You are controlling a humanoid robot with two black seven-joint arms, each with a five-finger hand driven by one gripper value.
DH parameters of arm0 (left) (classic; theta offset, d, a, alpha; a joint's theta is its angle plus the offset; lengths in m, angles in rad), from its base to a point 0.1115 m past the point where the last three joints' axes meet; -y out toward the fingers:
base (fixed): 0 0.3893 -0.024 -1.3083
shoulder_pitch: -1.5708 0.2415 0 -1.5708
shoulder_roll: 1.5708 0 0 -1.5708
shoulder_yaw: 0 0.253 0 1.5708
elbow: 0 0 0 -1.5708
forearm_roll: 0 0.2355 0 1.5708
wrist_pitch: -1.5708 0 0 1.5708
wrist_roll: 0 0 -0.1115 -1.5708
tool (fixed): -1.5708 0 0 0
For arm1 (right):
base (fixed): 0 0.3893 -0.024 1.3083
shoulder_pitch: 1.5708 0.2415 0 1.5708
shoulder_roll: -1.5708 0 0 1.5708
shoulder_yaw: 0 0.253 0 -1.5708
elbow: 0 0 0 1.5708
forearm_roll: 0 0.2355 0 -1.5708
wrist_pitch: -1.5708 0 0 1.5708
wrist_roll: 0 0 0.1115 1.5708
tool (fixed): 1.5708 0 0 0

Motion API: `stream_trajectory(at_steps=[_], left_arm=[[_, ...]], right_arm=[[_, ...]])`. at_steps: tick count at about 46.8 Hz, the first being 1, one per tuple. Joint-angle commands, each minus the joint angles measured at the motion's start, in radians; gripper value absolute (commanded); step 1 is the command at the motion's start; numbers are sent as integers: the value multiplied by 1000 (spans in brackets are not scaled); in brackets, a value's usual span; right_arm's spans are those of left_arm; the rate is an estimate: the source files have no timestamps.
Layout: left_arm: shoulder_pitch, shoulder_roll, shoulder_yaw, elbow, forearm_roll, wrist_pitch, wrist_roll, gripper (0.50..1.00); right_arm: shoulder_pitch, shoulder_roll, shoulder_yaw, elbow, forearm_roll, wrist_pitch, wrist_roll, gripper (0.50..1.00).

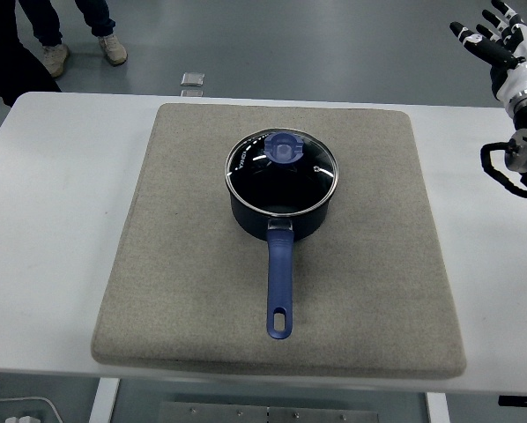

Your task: Lift the pot lid and place it to the right of the pot.

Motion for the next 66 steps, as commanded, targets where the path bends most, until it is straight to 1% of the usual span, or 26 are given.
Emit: stream_trajectory(at_steps=[1, 5, 9, 15, 20, 22, 24, 26, 30, 33, 35, 39, 44, 47, 49, 52, 58, 66], left_arm=[[0, 0, 0, -1, 0, 0, 0, 1000], [0, 0, 0, 1, 0, 0, 0, 1000], [0, 0, 0, -1, 0, 0, 0, 1000], [0, 0, 0, -1, 0, 0, 0, 1000], [0, 0, 0, -1, 0, 0, 0, 1000], [0, 0, 0, 1, 0, 0, 0, 1000], [0, 0, 0, -1, 0, 0, 0, 1000], [0, 0, 0, -1, 0, 0, 0, 1000], [0, 0, 0, -1, 0, 0, 0, 1000], [0, 0, 0, -1, 0, 0, 1, 1000], [0, 0, 0, -1, 1, 0, 0, 1000], [0, 0, 0, -1, 0, 0, 0, 1000], [0, 0, 0, -1, 0, 0, 0, 1000], [0, 0, 0, -1, 0, 0, 0, 1000], [0, 0, 0, -1, 0, 0, 0, 1000], [0, 0, 0, -1, 0, 0, 0, 1000], [0, 0, 0, -1, 0, 0, 1, 1000], [0, 0, 0, -1, 0, 0, 0, 1000]], right_arm=[[5, -22, 0, 2, -96, 7, 1, 924], [25, -42, 1, 0, -165, 17, 1, 924], [53, -58, 4, 0, -184, 35, 1, 926], [120, -84, -2, 0, -193, 69, 1, 926], [189, -117, -26, 0, -247, 107, -2, 926], [220, -131, -43, 0, -285, 136, -3, 926], [254, -148, -61, 0, -317, 176, -16, 924], [286, -162, -77, -2, -348, 219, -46, 926], [346, -190, -94, -28, -389, 302, -127, 926], [380, -205, -101, -61, -432, 371, -170, 926], [404, -206, -109, -78, -474, 420, -181, 926], [449, -209, -114, -98, -563, 509, -181, 924], [485, -214, -117, -100, -688, 569, -169, 926], [505, -222, -117, -101, -760, 612, -143, 926], [522, -226, -117, -103, -793, 653, -119, 926], [556, -226, -117, -103, -833, 733, -91, 926], [608, -226, -111, -101, -917, 735, -68, 926], [657, -223, -104, -58, -1052, 735, 30, 924]])
